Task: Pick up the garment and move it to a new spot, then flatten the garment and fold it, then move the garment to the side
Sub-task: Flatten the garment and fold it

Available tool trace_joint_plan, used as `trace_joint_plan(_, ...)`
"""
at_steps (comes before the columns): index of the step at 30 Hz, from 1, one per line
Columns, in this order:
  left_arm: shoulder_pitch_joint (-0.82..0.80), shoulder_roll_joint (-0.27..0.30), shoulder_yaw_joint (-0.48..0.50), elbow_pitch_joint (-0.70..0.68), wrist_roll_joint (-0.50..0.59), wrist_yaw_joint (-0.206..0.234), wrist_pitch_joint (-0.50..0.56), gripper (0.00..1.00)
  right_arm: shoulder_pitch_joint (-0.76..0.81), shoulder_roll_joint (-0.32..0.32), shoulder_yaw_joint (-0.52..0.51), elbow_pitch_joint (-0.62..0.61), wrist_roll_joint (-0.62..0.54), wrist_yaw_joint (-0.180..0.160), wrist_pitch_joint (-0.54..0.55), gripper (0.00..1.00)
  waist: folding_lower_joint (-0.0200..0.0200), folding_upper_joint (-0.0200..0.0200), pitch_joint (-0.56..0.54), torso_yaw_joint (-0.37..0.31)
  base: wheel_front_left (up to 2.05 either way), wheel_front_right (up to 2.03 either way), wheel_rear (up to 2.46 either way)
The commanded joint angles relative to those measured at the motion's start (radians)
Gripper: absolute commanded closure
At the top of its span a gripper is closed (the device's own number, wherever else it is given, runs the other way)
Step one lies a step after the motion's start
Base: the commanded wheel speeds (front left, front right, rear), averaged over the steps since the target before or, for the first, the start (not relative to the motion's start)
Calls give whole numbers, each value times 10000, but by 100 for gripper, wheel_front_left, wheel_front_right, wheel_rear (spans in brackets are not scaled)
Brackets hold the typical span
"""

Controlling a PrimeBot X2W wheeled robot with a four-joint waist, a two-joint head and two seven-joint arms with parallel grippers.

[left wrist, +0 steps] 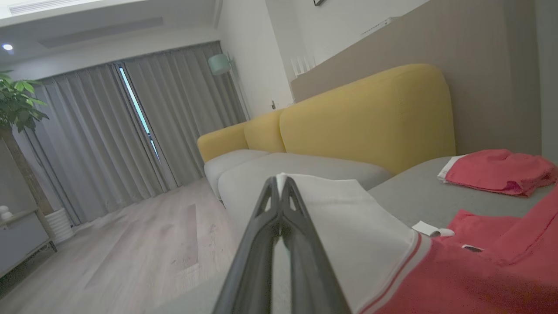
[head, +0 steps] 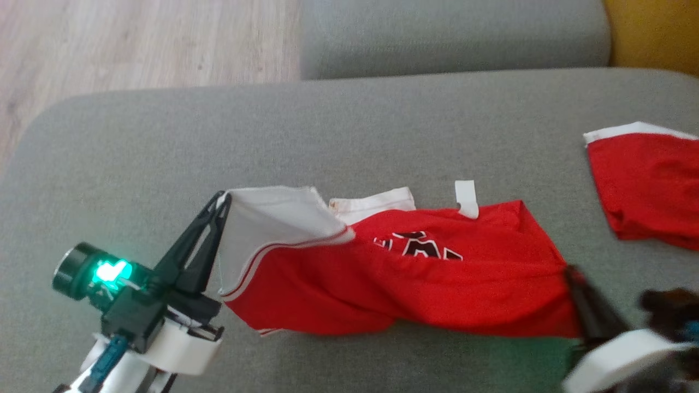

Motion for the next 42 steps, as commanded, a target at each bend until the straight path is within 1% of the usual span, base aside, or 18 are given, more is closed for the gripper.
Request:
trace_joint_plan(1,-507,171,431,-209,-73,107,-22,100,-641,-8,544,-79,-184,-7,-308,100,0,0,205,63,0,0,0)
trace_joint_plan(4,-444,56,370,-75,-90,84,-58,100,-928,473,1542,756,-232,-7,-718,100,0,0,343,136,0,0,0)
trace_joint_plan(5,-450,31,361,-40,-78,76,-69,100,-987,568,1801,992,-222,-7,-803,73,0,0,374,160,0,0,0)
trace_joint_plan(6,-460,5,356,-11,-71,70,-78,100,-1014,637,2007,1197,-190,-7,-853,0,0,0,408,183,0,0,0)
trace_joint_plan(10,-519,-58,396,106,-52,55,-106,100,-836,739,2403,1548,317,-7,-966,0,0,0,498,234,0,0,0)
trace_joint_plan(12,-539,-66,442,165,-33,64,-116,100,-566,668,2373,1459,753,-7,-870,0,0,0,510,248,0,0,0)
trace_joint_plan(13,-539,-66,442,165,-33,64,-116,100,-566,668,2373,1459,753,-7,-870,0,0,0,510,248,0,0,0)
trace_joint_plan(20,-489,-105,573,218,16,89,-139,100,462,192,1560,335,2201,-7,-185,0,0,0,477,253,0,0,0)
trace_joint_plan(22,-451,-146,575,223,31,91,-142,100,569,65,1344,95,2442,-7,21,0,0,0,446,286,0,0,0)
trace_joint_plan(25,-422,-228,565,242,51,73,-146,100,451,-35,1214,-72,2676,-7,243,0,0,0,419,345,0,0,0)
trace_joint_plan(30,-567,-442,474,299,139,-85,-148,100,13,-134,1413,100,3290,-7,762,0,0,0,460,595,0,0,0)
trace_joint_plan(37,-886,-784,448,466,310,-292,-149,100,-499,-533,1688,361,3538,-7,1084,0,0,0,640,892,0,0,0)
trace_joint_plan(38,-945,-883,460,513,348,-342,-150,100,-562,-648,1755,451,3546,-7,1185,11,0,0,672,939,0,0,0)
trace_joint_plan(39,-970,-923,473,540,364,-373,-150,100,-579,-702,1782,479,3535,-7,1224,33,0,0,686,957,0,0,0)
trace_joint_plan(40,-987,-955,495,567,380,-402,-150,100,-576,-742,1787,501,3519,-7,1257,61,0,0,697,969,0,0,0)
trace_joint_plan(42,-999,-998,547,611,411,-451,-150,100,-526,-794,1765,495,3447,-7,1349,94,0,0,715,975,0,0,0)
